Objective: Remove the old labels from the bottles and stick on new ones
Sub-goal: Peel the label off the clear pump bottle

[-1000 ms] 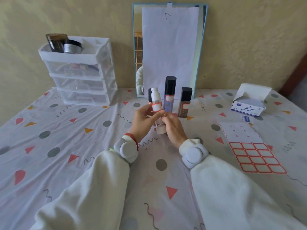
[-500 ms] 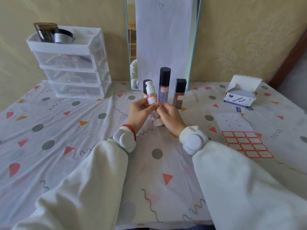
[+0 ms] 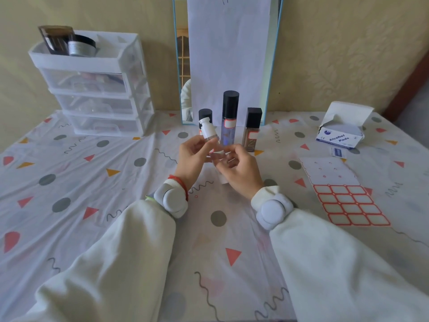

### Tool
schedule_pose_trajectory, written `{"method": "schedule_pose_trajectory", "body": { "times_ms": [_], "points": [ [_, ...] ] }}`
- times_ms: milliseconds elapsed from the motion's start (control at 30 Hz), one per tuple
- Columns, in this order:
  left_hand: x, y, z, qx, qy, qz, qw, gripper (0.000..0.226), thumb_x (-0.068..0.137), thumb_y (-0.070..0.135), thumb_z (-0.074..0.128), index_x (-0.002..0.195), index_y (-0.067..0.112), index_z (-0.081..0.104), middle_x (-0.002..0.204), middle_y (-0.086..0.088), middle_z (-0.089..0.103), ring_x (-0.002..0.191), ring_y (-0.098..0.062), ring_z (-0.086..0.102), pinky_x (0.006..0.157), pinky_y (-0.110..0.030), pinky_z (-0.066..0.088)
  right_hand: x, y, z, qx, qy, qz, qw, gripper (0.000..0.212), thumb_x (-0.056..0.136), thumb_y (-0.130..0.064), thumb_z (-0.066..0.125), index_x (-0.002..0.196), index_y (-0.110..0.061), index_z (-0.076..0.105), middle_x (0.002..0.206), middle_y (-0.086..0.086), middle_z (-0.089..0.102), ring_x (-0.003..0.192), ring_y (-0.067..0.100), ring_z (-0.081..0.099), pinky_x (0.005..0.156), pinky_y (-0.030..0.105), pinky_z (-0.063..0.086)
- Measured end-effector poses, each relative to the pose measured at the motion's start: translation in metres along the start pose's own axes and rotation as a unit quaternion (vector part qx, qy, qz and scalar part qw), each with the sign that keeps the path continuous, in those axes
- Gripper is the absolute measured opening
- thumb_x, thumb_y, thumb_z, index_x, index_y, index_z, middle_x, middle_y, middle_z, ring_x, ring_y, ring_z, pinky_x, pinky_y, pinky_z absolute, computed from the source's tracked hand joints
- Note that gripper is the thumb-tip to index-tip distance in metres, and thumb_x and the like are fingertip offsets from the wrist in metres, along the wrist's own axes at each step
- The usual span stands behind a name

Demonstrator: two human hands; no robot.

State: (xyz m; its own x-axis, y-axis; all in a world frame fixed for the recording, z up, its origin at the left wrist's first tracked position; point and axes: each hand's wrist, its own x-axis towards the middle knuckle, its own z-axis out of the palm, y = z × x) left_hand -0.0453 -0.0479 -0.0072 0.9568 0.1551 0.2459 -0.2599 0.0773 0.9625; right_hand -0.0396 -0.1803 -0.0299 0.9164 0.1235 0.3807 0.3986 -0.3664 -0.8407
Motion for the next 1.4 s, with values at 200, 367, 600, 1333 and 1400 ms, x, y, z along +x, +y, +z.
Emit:
{"method": "schedule_pose_trajectory", "body": {
  "times_ms": [200, 367, 600, 1333, 1400],
  "points": [
    [-0.0013, 0.0013, -0.0022, -0.012, -0.01, -0.013, 1.0, 0.013, 0.09, 0.0, 0.053, 0.088, 0.002, 0.067, 0.078, -0.006, 0.071, 0.078, -0.031, 0.071, 0.066, -0.031, 0.056, -0.0001, 0.0012, -0.0005, -0.006, -0.008, -0.013, 1.0, 0.029, 0.082, -0.027, 0.073, 0.103, -0.022, 0.055, 0.081, -0.011, 0.062, 0.074, 0.007, 0.063, 0.071, 0.025, 0.056],
    [-0.0006, 0.0001, -0.0028, -0.013, -0.012, -0.013, 1.0, 0.016, 0.09, -0.001, 0.051, 0.093, -0.003, 0.067, 0.08, -0.008, 0.071, 0.078, -0.031, 0.072, 0.065, -0.03, 0.056, 0.0, 0.0021, -0.0005, -0.012, -0.004, -0.02, 1.0, 0.03, 0.082, -0.027, 0.073, 0.105, -0.022, 0.056, 0.084, -0.007, 0.065, 0.075, 0.008, 0.064, 0.071, 0.025, 0.056],
    [-0.0004, -0.0011, -0.0037, 0.025, -0.011, -0.012, 1.0, 0.022, 0.087, 0.0, 0.05, 0.095, -0.001, 0.071, 0.081, -0.004, 0.07, 0.077, -0.024, 0.061, 0.065, -0.036, 0.053, -0.0012, 0.0008, -0.0019, -0.03, -0.006, -0.034, 0.999, 0.035, 0.081, -0.024, 0.074, 0.112, -0.015, 0.06, 0.084, -0.004, 0.064, 0.075, 0.009, 0.062, 0.07, 0.023, 0.054],
    [-0.0018, 0.0014, -0.0034, -0.013, 0.0, -0.005, 1.0, 0.003, 0.092, 0.003, 0.056, 0.089, 0.005, 0.055, 0.073, 0.002, 0.069, 0.07, -0.017, 0.069, 0.062, -0.029, 0.056, -0.0004, 0.0008, -0.0018, -0.059, 0.046, -0.076, 0.994, 0.038, 0.08, -0.022, 0.074, 0.114, -0.006, 0.065, 0.095, 0.008, 0.067, 0.075, 0.012, 0.057, 0.066, 0.008, 0.041],
    [-0.0015, 0.0014, -0.0031, -0.002, 0.014, -0.001, 1.0, 0.008, 0.091, 0.003, 0.06, 0.087, 0.002, 0.053, 0.067, 0.003, 0.067, 0.07, -0.018, 0.067, 0.063, -0.031, 0.057, -0.0009, 0.0016, -0.0008, -0.068, 0.052, -0.082, 0.993, 0.041, 0.079, -0.024, 0.075, 0.116, -0.008, 0.064, 0.098, 0.005, 0.066, 0.077, 0.01, 0.056, 0.066, 0.006, 0.039]
  ]
}}
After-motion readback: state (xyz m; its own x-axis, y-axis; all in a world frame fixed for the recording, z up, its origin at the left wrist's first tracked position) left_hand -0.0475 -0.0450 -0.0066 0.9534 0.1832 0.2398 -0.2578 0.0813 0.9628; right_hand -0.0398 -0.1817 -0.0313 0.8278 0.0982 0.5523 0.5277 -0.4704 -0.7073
